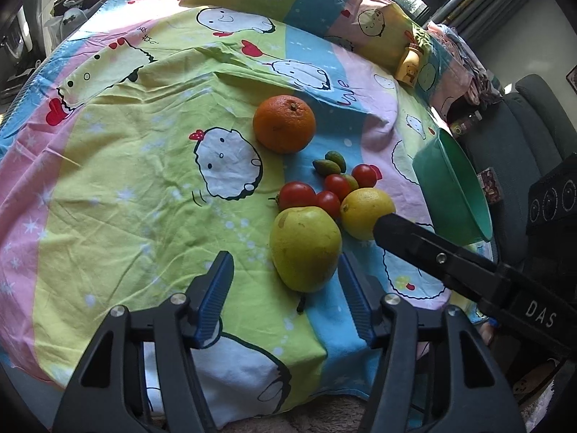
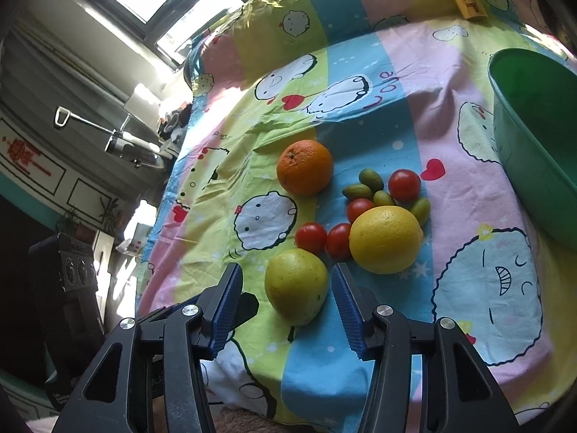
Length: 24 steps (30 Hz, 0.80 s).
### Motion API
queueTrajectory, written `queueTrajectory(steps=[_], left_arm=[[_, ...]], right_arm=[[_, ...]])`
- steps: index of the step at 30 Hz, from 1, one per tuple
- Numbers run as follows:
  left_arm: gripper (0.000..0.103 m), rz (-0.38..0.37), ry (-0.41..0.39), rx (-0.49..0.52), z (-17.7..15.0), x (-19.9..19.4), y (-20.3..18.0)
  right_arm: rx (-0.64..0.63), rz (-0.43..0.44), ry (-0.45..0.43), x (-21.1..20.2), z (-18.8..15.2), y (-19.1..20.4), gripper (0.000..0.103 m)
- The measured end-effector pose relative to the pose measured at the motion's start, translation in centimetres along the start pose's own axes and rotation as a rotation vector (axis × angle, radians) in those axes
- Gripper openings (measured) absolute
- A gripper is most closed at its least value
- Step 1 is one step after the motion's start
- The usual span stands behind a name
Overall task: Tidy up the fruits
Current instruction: 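Move the right tool toward the yellow-green pear and close around it, then lift the pear with the right tool and carry it toward the green basin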
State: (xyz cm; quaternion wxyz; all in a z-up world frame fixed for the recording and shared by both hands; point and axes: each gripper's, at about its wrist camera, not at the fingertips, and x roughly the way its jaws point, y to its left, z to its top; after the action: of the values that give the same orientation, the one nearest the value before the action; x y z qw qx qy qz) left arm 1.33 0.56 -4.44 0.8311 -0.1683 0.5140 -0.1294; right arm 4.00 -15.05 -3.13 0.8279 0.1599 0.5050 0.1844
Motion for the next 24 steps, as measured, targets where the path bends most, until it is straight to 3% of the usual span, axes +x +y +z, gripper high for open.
queueTrajectory(steps=[9, 24], left_arm=[[0.059, -0.064, 0.054, -0.006, -0.1, 1.7, 0.0], [0.06, -0.081, 0.086, 0.004, 0.3, 3.7, 0.4]], right_arm=[[0.044, 0.035, 0.077, 1.9, 0.2, -0.9, 0.053], [0.067, 0.066, 0.165, 4.8, 0.9, -1.8, 0.053]])
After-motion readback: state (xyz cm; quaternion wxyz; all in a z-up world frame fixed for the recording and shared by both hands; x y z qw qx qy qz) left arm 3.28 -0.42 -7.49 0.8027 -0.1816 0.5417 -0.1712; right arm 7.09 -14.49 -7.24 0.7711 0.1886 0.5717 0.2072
